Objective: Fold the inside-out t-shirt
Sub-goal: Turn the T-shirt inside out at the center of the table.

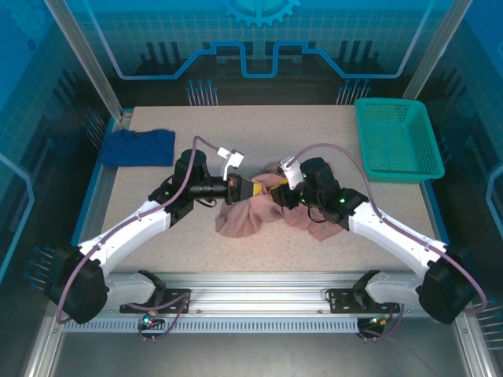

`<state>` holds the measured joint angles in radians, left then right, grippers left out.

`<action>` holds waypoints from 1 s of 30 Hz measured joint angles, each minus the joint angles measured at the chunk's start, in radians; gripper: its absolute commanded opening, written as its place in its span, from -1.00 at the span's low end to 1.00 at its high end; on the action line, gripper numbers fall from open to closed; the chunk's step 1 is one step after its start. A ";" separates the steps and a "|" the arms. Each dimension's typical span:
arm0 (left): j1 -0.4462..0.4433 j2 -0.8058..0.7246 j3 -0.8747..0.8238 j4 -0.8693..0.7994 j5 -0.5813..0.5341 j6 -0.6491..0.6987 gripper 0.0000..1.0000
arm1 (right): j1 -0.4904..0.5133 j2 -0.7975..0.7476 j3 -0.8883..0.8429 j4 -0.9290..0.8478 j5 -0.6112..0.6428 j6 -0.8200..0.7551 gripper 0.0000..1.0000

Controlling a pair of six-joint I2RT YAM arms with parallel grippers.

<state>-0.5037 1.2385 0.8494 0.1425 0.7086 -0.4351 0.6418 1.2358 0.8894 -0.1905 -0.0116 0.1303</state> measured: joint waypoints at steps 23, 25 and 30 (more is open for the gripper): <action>0.052 0.021 -0.016 -0.137 -0.337 0.050 -0.19 | -0.322 -0.157 -0.001 0.193 -0.800 0.391 -1.00; 0.046 0.028 -0.006 -0.182 -0.388 0.074 -0.01 | -0.322 -0.138 -0.011 0.217 -0.820 0.418 -1.00; -0.023 0.003 -0.005 -0.253 -0.507 0.135 0.28 | -0.322 -0.102 -0.020 0.227 -0.835 0.440 -1.00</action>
<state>-0.5262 1.2419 0.8448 -0.1101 0.2020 -0.3000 0.3195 1.1339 0.8692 0.0364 -0.8463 0.5701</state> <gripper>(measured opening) 0.609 0.047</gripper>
